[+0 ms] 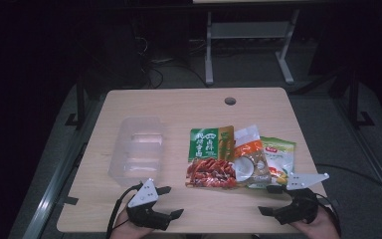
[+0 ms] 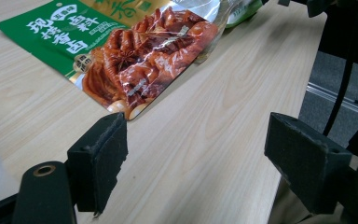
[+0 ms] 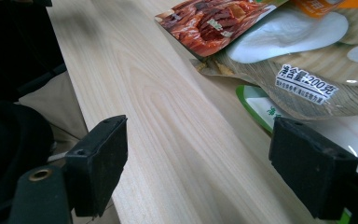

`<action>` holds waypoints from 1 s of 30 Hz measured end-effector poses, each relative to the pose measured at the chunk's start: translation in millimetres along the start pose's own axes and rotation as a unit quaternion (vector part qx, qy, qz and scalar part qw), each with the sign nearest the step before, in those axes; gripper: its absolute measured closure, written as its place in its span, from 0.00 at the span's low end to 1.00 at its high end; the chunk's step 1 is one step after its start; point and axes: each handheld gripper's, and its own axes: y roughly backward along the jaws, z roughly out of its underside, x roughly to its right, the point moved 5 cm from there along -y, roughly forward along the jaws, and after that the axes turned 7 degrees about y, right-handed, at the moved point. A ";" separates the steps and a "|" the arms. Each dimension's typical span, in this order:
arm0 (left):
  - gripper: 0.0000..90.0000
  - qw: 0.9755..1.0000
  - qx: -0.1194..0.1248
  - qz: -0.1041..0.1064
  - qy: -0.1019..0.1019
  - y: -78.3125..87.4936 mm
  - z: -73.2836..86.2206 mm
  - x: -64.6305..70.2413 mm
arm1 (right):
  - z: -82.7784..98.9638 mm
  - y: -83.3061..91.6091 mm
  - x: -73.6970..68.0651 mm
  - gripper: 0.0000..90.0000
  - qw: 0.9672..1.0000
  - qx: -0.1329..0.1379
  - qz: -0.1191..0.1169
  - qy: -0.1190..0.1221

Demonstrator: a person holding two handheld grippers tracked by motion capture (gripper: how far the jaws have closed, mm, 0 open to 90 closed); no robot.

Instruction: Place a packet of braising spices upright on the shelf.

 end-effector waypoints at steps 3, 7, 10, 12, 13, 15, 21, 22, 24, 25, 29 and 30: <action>0.24 1.000 -0.008 0.002 -0.006 -4.1 -0.6 0.2 | 0.2 0.1 0.6 0.21 1.000 0.001 0.001 0.002; 0.25 1.000 -0.005 0.004 -0.003 -7.7 -2.0 3.3 | -0.2 0.4 0.2 0.20 1.000 0.004 0.003 0.001; 0.26 1.000 -0.002 0.001 -0.008 -7.9 -3.9 6.2 | -2.7 0.8 -0.2 0.20 1.000 0.007 0.006 0.002; 0.27 1.000 -0.006 0.004 -0.013 -8.6 -5.9 7.8 | -4.2 0.4 -0.1 0.20 1.000 0.009 0.005 0.000; 0.27 1.000 -0.007 0.001 -0.014 -8.6 -6.9 8.4 | -4.8 -0.2 0.3 0.20 1.000 0.008 0.005 -0.002; 0.28 1.000 -0.004 -0.001 -0.020 -8.8 -8.7 8.7 | -5.4 -0.8 0.6 0.20 1.000 0.007 0.006 -0.002; 0.30 1.000 -0.004 0.000 -0.012 -12.4 -13.1 7.7 | -15.3 -3.0 1.0 0.20 1.000 0.009 0.008 0.003; 0.30 1.000 -0.006 0.000 -0.014 -13.2 -13.4 7.4 | -16.9 -3.6 0.8 0.19 1.000 0.009 0.008 0.006; 0.31 1.000 -0.008 -0.001 -0.019 -14.7 -14.0 7.1 | -20.4 -5.3 -0.5 0.19 1.000 0.009 0.006 0.011; 0.31 1.000 -0.009 0.001 -0.018 -15.2 -14.2 7.2 | -21.0 -5.8 -1.1 0.19 1.000 0.009 0.004 0.011; 0.32 1.000 -0.011 0.000 -0.019 -16.6 -14.9 6.5 | -23.6 -7.6 -1.2 0.19 1.000 0.007 0.003 0.012; 0.32 1.000 -0.011 0.002 -0.019 -17.5 -15.6 6.6 | -24.6 -7.9 -1.1 0.19 1.000 0.008 0.004 0.011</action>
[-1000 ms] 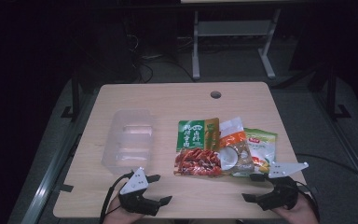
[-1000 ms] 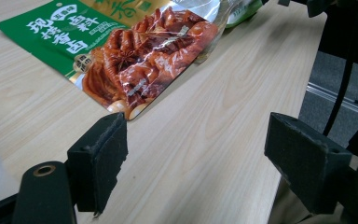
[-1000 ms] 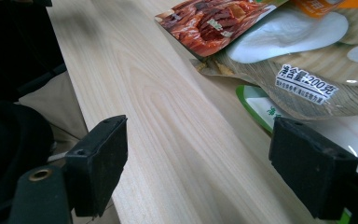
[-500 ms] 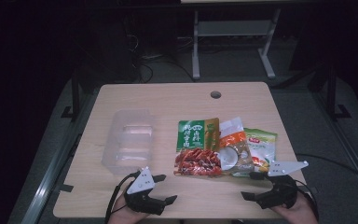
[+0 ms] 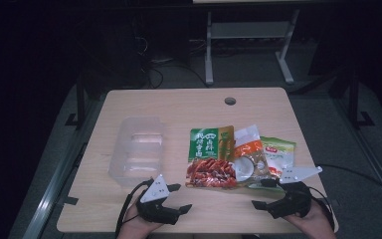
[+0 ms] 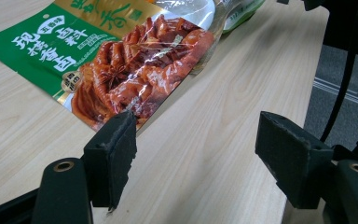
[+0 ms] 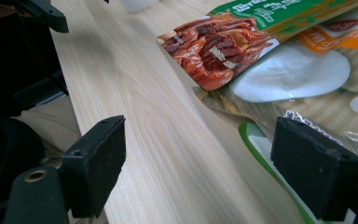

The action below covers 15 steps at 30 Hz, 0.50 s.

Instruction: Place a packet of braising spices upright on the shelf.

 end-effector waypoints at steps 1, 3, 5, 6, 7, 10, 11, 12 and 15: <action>0.32 1.000 0.001 0.001 0.000 -0.5 -0.6 0.2 | -1.0 -0.4 0.5 0.19 1.000 0.001 -0.001 0.001; 0.33 1.000 0.000 0.002 -0.001 -1.3 -2.3 0.7 | -3.0 -0.9 1.1 0.19 1.000 -0.001 0.000 0.000; 0.33 1.000 0.001 0.002 -0.004 -1.8 -4.1 0.9 | -5.3 -1.7 2.0 0.19 1.000 -0.002 -0.001 0.000; 0.33 1.000 0.003 0.003 -0.003 -2.0 -5.3 1.3 | -6.3 -2.0 2.6 0.19 1.000 -0.004 0.000 0.002; 0.34 1.000 0.003 0.003 -0.006 -2.2 -6.9 0.8 | -7.8 -2.3 3.2 0.19 1.000 -0.004 0.000 0.001; 0.35 1.000 0.007 0.001 -0.005 -2.8 -11.7 1.1 | -15.0 -2.7 6.4 0.19 1.000 -0.007 0.002 0.003; 0.35 1.000 0.007 -0.001 -0.006 -3.4 -13.9 1.2 | -18.1 -3.0 7.8 0.19 1.000 -0.008 0.004 0.003; 0.36 1.000 0.008 -0.002 -0.008 -3.8 -15.9 0.8 | -21.5 -3.2 9.6 0.19 1.000 -0.007 0.005 0.005; 0.37 1.000 0.011 0.002 -0.005 -6.6 -22.2 0.8 | -28.9 -3.5 12.6 0.19 1.000 -0.007 0.007 0.002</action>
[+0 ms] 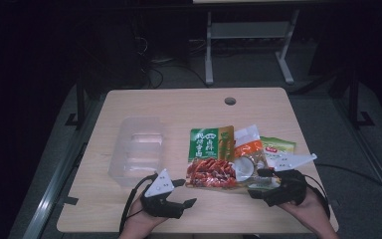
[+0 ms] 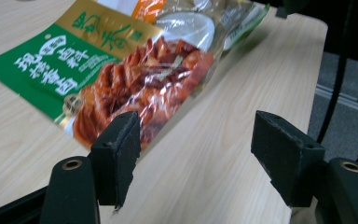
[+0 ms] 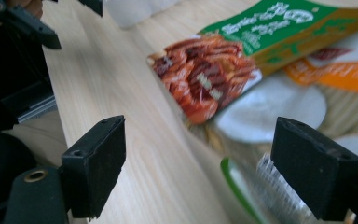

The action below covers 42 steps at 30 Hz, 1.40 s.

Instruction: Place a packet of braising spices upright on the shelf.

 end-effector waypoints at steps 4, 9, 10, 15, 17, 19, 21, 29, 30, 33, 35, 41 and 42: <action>0.39 1.000 0.000 -0.011 -0.002 -10.3 -12.2 -3.4 | -19.7 -2.0 7.4 0.19 1.000 -0.002 0.004 0.011; 0.44 1.000 -0.009 -0.016 0.000 -20.5 -18.3 -6.9 | -39.0 -5.3 16.8 0.19 1.000 -0.010 0.006 0.013; 0.45 1.000 -0.012 -0.018 0.003 -25.6 -20.6 -10.8 | -43.2 -6.4 18.7 0.19 1.000 -0.010 0.006 0.013; 0.52 1.000 -0.019 -0.018 0.015 -35.7 -23.2 -16.0 | -61.6 -15.8 28.4 0.19 1.000 -0.020 0.006 0.016; 0.54 0.999 -0.023 -0.024 0.016 -41.6 -22.6 -19.1 | -65.0 -17.8 30.1 0.19 1.000 -0.024 0.007 0.017; 0.59 0.999 -0.033 -0.024 0.026 -47.7 -20.6 -22.1 | -74.9 -25.4 36.1 0.19 0.999 -0.038 0.006 0.012; 0.63 0.999 -0.037 -0.028 0.023 -51.3 -19.8 -23.6 | -80.1 -30.3 39.7 0.19 0.999 -0.048 0.005 0.010; 0.79 0.997 -0.056 -0.039 0.027 -62.9 -12.5 -28.8 | -101.7 -50.7 57.4 0.19 0.997 -0.077 0.006 0.006; 0.81 0.997 -0.065 -0.043 0.018 -65.0 -10.7 -30.1 | -103.9 -53.0 59.2 0.19 0.997 -0.082 0.006 0.000; 0.88 0.996 -0.072 -0.046 0.016 -66.7 -9.3 -30.9 | -107.5 -57.1 63.3 0.20 0.996 -0.085 0.008 -0.002; 0.94 0.996 -0.073 -0.050 0.020 -69.4 -7.5 -32.2 | -114.2 -66.2 71.5 0.20 0.995 -0.099 0.011 -0.011; 1.00 0.992 -0.100 -0.070 0.023 -78.6 2.9 -36.9 | -113.9 -81.8 86.9 0.22 0.991 -0.127 0.028 -0.033; 1.00 0.992 -0.100 -0.070 0.023 -78.6 2.9 -36.9 | -113.9 -81.8 86.9 0.22 0.991 -0.127 0.028 -0.033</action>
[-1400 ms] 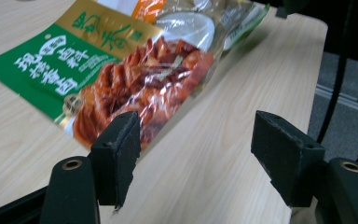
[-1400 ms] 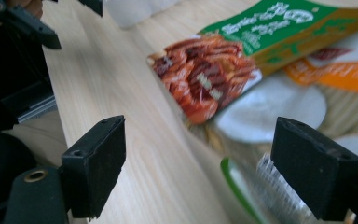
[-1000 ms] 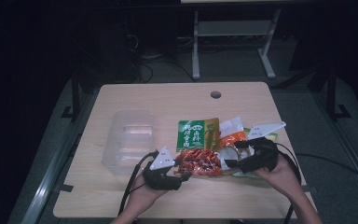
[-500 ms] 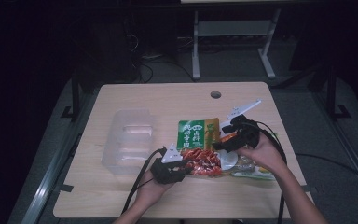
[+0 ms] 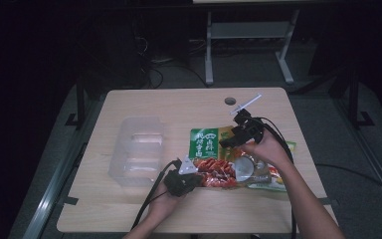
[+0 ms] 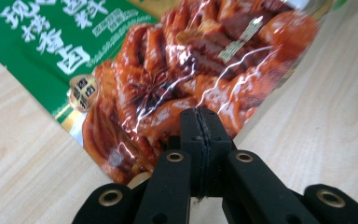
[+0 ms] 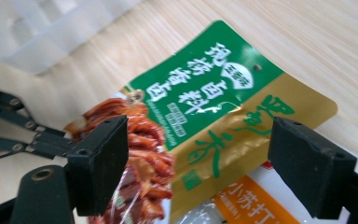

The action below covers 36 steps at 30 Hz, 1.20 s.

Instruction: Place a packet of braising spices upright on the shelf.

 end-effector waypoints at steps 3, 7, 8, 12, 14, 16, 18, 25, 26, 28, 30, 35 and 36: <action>1.00 1.000 -0.005 -0.010 0.002 -2.1 1.7 -1.6 | 2.3 -8.1 7.5 0.23 1.000 -0.013 0.006 -0.013; 1.00 1.000 -0.009 -0.015 0.012 -3.9 3.5 -5.7 | 8.5 -17.9 19.4 0.27 0.999 -0.034 0.009 -0.038; 1.00 1.000 -0.008 -0.015 0.013 -4.0 3.5 -5.6 | 10.0 -19.8 21.9 0.27 0.998 -0.039 0.013 -0.044; 1.00 1.000 -0.006 -0.018 0.014 -4.7 4.1 -4.5 | 14.4 -25.4 28.1 0.30 0.996 -0.051 0.015 -0.064; 1.00 1.000 -0.007 -0.022 0.011 -5.2 4.4 -4.0 | 17.8 -29.9 32.1 0.33 0.995 -0.058 0.018 -0.079; 1.00 1.000 -0.008 -0.021 0.009 -5.4 4.6 -3.8 | 19.1 -32.5 32.8 0.36 0.994 -0.060 0.013 -0.090; 1.00 1.000 -0.008 -0.021 0.008 -5.6 4.7 -3.9 | 20.4 -35.0 33.7 0.37 0.993 -0.070 0.018 -0.096; 1.00 1.000 -0.006 -0.024 0.005 -6.5 5.5 -3.4 | 21.1 -41.4 35.8 0.43 0.990 -0.078 0.013 -0.114; 1.00 1.000 -0.007 -0.025 0.003 -6.4 5.6 -3.4 | 20.9 -41.8 37.6 0.45 0.989 -0.073 0.009 -0.125; 1.00 1.000 -0.006 -0.024 0.004 -6.6 5.6 -3.3 | 20.2 -41.2 38.0 0.46 0.990 -0.068 0.009 -0.127; 1.00 1.000 -0.006 -0.025 0.003 -6.6 5.7 -3.2 | 19.6 -41.1 38.0 0.47 0.990 -0.067 0.009 -0.126; 1.00 1.000 -0.006 -0.026 -0.001 -6.8 5.9 -3.3 | 21.2 -39.9 38.8 0.49 0.988 -0.072 0.005 -0.140; 1.00 1.000 -0.007 -0.027 -0.003 -6.8 6.1 -3.3 | 22.1 -40.1 39.1 0.49 0.987 -0.075 0.006 -0.143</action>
